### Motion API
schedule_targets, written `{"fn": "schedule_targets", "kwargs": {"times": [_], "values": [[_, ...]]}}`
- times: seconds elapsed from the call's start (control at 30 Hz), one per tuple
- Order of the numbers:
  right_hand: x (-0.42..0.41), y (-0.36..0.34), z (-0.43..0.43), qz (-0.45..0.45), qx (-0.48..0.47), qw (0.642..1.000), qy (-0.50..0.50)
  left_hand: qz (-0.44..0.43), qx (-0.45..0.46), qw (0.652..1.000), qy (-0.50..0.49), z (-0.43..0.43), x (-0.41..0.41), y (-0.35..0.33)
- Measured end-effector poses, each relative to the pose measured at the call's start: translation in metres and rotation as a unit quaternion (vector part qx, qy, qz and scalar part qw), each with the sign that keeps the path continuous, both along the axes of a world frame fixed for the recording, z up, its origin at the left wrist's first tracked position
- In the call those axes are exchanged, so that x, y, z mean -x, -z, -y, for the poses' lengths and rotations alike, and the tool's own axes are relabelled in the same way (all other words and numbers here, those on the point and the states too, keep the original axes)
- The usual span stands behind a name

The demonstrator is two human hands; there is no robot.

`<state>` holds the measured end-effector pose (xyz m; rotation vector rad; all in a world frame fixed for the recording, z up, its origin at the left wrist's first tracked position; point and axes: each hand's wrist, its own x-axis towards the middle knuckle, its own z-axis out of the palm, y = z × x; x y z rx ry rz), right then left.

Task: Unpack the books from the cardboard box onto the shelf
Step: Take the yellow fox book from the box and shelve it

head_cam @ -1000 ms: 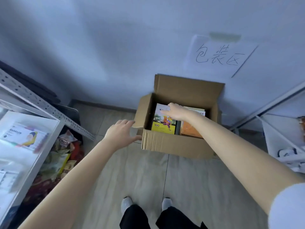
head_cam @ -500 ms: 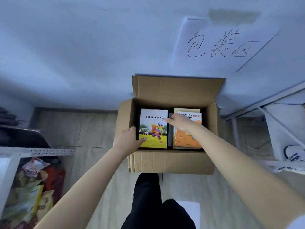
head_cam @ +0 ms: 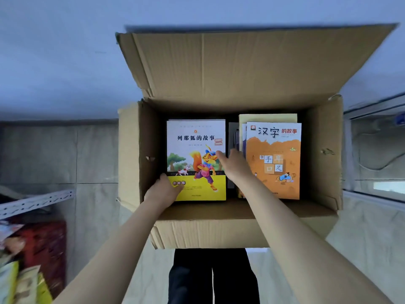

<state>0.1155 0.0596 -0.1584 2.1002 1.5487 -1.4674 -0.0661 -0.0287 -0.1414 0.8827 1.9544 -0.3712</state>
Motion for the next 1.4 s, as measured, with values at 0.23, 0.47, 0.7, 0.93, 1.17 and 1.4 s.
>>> {"fn": "schedule_targets", "kwargs": {"times": [0.23,0.47,0.7,0.93,1.17,1.4], "values": [[0.001,0.033,0.014,-0.058,0.019,0.995,0.076,0.097,-0.064,0.957,-0.267,0.01,0.001,0.035],[-0.006,0.036,0.008,-0.07,0.072,0.99,0.098,0.171,-0.066,0.903,-0.389,0.013,0.002,0.034],[-0.009,0.036,0.008,-0.078,0.098,0.986,0.111,0.245,-0.007,0.885,-0.397,0.016,0.003,0.032],[-0.008,0.028,0.005,-0.091,0.091,0.986,0.107,0.304,-0.027,0.837,-0.454,0.023,0.0,0.029],[-0.024,0.012,0.0,-0.126,0.077,0.983,0.112,0.346,-0.113,0.785,-0.502,0.034,-0.005,0.008],[-0.022,-0.057,0.011,-0.203,0.055,0.964,0.159,0.39,-0.179,0.757,-0.493,0.07,-0.003,-0.044]]}}
